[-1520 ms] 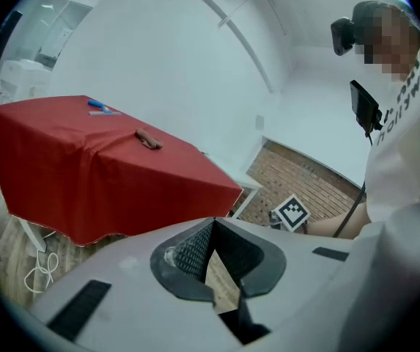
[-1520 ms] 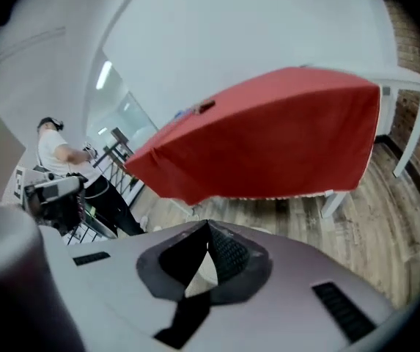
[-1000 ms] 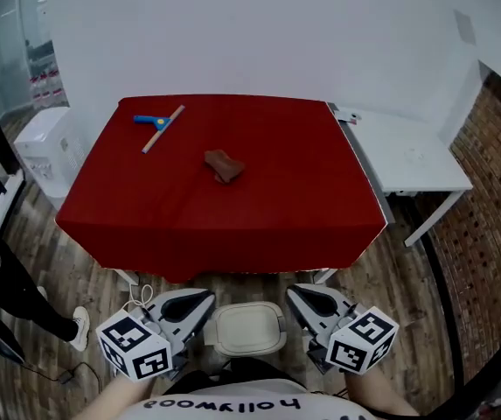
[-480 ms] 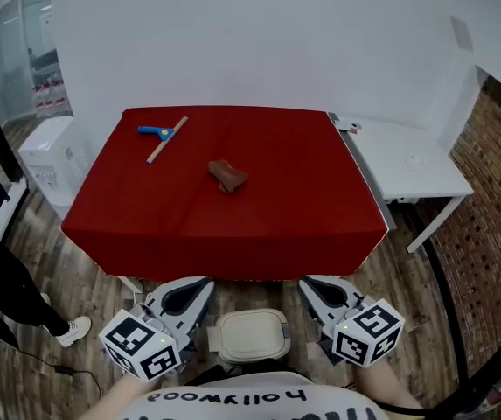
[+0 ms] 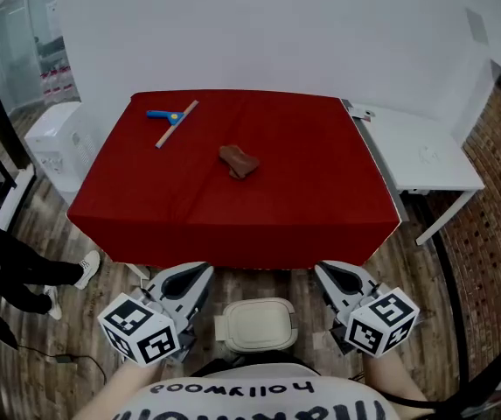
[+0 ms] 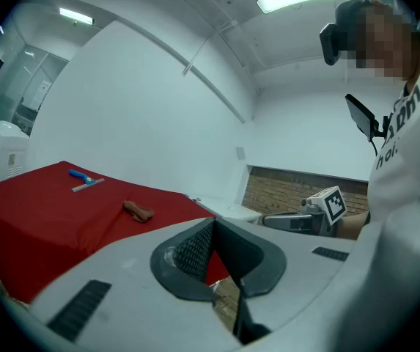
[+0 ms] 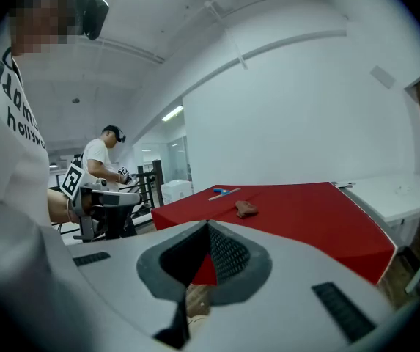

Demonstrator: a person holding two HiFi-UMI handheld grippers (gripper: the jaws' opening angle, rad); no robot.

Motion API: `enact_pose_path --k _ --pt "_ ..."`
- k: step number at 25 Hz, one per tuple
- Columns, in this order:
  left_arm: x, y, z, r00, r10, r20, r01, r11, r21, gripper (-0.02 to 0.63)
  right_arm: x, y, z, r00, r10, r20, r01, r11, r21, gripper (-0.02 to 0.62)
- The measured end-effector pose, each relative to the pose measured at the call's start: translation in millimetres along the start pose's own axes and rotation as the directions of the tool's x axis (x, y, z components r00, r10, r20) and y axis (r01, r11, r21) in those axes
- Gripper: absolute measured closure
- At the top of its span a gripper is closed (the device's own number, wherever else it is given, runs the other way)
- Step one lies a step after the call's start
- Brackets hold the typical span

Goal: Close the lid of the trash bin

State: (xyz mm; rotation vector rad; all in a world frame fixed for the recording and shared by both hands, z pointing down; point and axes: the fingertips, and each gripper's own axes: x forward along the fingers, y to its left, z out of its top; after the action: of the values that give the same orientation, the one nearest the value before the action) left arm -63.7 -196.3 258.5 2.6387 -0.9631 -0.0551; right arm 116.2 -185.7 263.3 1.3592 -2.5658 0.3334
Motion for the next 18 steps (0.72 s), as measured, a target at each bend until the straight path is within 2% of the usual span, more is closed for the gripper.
enact_pose_path --k 18 --pt "2.2 12.3 -5.7 1.0 0.011 -0.015 -0.012 1.0 -0.028 0.598 17.9 -6.5 -10.6 0.999 -0.008 -0.052 0.007 1.0 -0.023 0.588"
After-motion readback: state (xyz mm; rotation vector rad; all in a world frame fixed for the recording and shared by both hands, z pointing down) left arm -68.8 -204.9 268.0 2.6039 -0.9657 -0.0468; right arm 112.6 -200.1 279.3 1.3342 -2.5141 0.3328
